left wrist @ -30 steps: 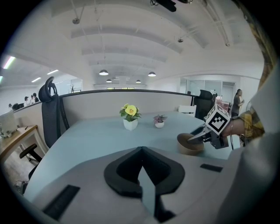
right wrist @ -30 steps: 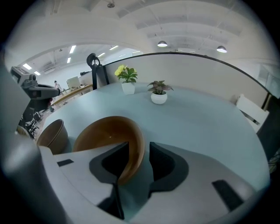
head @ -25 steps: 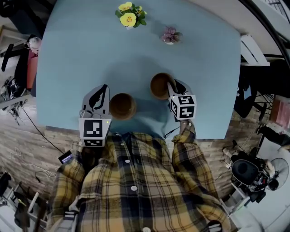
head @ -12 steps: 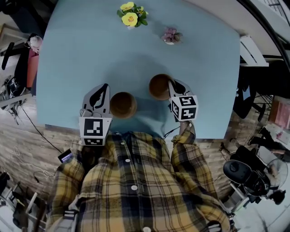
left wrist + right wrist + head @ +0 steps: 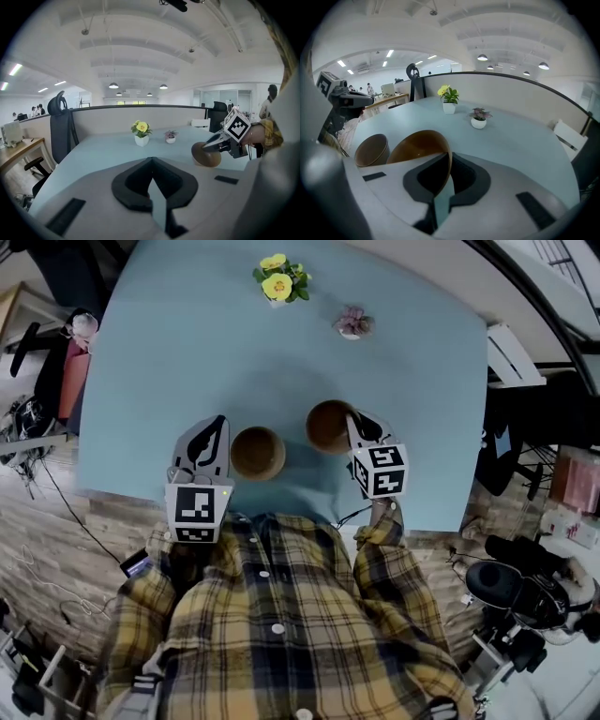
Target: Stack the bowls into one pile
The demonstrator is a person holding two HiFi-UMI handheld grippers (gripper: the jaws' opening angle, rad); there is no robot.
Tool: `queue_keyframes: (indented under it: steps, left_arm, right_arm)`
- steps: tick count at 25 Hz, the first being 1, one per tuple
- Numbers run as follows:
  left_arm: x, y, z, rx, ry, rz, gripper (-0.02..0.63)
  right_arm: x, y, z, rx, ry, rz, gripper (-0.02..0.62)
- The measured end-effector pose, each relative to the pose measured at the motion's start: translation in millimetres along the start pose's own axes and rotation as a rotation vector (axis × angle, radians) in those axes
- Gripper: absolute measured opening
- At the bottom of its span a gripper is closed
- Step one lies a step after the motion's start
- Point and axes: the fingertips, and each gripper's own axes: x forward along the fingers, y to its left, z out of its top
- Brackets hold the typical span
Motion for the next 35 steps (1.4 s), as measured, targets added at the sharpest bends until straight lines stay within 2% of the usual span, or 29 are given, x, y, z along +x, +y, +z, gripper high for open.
queue_keyframes:
  steps: [5,14,25,35]
  left_arm:
    - [-20.5,1.2,-1.7,-0.009,-0.032,0.027,-0.009]
    - [-62.2,10.4,-17.8,-0.046,-0.054,0.11,-0.009]
    - [-108.5,46.1,-51.5,-0.13,-0.033,0.261,-0.009]
    - [-120.5,54.2,-64.0,-0.152,-0.014,0.286,-0.009]
  right_arm:
    - [-13.0,28.6,23.6,-0.039,-0.062,0.052,0.015]
    - [-14.9,100.4,54.6,-0.122,-0.126,0.202,0.015]
    - [17.4,177.1,40.4,-0.2,-0.035,0.364,0.017]
    - [29.1,186.5,22.3,-0.188,0.03,0.354,0.017]
